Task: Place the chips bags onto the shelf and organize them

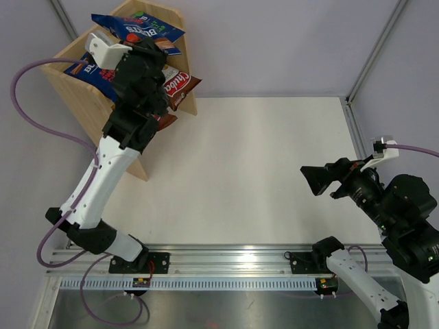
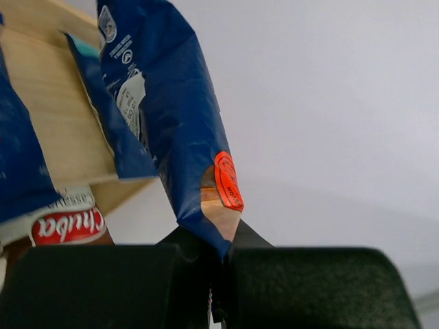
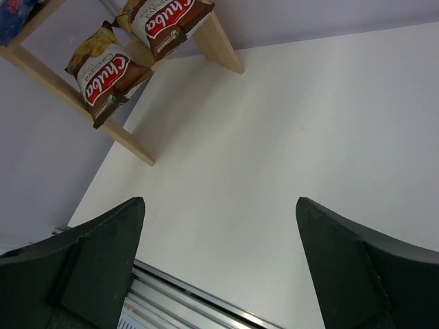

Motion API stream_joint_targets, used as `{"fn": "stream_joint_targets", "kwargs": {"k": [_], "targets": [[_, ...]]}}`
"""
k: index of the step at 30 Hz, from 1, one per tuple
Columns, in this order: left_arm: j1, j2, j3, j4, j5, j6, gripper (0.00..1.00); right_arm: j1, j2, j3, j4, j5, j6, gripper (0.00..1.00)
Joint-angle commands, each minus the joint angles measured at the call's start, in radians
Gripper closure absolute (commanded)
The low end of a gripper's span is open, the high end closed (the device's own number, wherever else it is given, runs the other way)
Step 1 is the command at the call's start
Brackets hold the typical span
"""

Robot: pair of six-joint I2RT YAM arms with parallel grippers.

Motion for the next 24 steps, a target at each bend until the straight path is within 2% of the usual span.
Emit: {"fn": "stream_joint_targets", "kwargs": {"k": [1,6,11,18,20,24], "targets": [[0.087,0.075,0.168,-0.123,-0.072,-0.048,1.00,-0.002,-0.009,-0.015,0.037,-0.056,0.024,0.01],[0.177,0.134,0.269,-0.237,-0.045,-0.142,1.00,-0.002,-0.015,-0.029,0.057,-0.081,0.028,0.01],[0.210,0.172,0.311,-0.269,-0.078,-0.159,1.00,-0.001,-0.021,-0.027,0.057,-0.074,0.029,0.01],[0.273,0.267,0.447,-0.344,-0.023,-0.165,1.00,-0.002,-0.068,-0.047,0.051,-0.065,0.034,0.00],[0.283,0.278,0.448,-0.391,-0.020,-0.218,1.00,-0.001,-0.071,-0.033,0.042,-0.055,0.025,0.01],[0.300,0.286,0.406,-0.370,0.009,-0.234,1.00,-0.002,-0.068,-0.006,0.030,-0.056,0.008,0.01]]}}
